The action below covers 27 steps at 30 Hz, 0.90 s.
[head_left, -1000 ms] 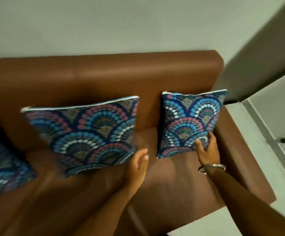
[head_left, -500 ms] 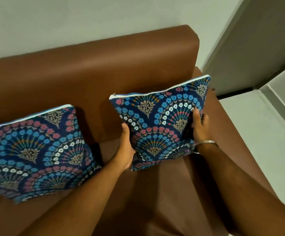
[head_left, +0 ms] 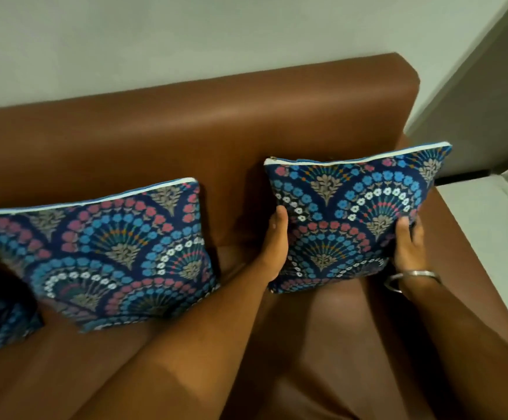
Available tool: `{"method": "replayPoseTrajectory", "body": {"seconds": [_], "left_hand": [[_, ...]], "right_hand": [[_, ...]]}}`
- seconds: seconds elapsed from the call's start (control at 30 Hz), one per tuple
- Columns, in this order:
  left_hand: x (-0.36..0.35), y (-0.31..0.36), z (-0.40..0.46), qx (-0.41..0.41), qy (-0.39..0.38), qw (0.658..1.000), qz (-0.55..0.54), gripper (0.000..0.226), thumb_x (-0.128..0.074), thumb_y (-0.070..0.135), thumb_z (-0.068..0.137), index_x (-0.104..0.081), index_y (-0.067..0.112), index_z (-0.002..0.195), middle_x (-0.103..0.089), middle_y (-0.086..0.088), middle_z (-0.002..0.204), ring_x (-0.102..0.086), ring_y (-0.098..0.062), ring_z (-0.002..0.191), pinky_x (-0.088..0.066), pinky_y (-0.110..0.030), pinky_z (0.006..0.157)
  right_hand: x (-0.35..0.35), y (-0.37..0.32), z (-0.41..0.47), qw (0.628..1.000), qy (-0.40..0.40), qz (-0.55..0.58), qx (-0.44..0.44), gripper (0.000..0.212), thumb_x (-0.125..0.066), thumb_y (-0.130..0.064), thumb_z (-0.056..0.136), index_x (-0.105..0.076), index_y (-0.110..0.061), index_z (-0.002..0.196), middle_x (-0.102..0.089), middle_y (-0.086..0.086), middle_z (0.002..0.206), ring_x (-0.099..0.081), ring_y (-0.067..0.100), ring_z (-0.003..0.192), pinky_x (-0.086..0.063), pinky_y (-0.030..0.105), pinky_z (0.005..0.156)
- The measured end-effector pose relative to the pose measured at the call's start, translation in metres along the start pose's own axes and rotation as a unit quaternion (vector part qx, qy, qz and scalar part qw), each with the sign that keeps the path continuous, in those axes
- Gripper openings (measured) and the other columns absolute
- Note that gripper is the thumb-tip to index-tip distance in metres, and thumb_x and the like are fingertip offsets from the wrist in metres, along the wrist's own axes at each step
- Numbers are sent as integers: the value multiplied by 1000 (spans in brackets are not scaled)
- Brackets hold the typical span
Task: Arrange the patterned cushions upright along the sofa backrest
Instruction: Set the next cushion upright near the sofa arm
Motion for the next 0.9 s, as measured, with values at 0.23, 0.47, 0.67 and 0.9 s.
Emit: {"method": "replayPoseTrajectory", "body": {"seconds": [0.23,0.47,0.67,0.9], "left_hand": [[217,-99,-165,55,96,980,164,21,-71,21,90,-74,31,108,-73,14,96,-65,-4,96,-48,-16,80],[434,-27,-225,101,334,932,104,56,-37,50,104,-50,14,144,-53,-18,145,-48,-40,134,-37,-49,106],[417,39,-188,101,153,982,-50,77,-15,73,92,-28,31,155,-38,-2,159,-33,-28,147,-28,-57,114],[397,35,-177,87,124,985,-78,104,-29,89,67,-25,36,157,-40,1,160,-49,-23,135,-42,-46,102]], "right_hand": [[-99,57,-178,966,-191,-159,-75,116,-46,-89,64,-16,-21,153,-28,14,159,-28,29,146,-25,47,119],[-245,-4,-223,946,-262,-115,-152,89,-38,-90,68,-25,-49,146,-37,1,156,-43,35,135,-39,52,108],[-306,-29,-226,948,-245,-18,-204,92,-45,-86,71,-33,-34,146,-42,-8,149,-45,20,132,-34,46,113],[-304,-33,-215,971,-151,-111,-148,66,-28,-54,99,-28,-13,150,-33,11,157,-33,33,141,-27,35,105]]}}
Point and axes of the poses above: each hand's wrist, its own z-axis towards the middle knuckle, its own x-axis out of the back of the hand, y = z × x, the point moved 3 cm from there along z, towards the middle knuckle
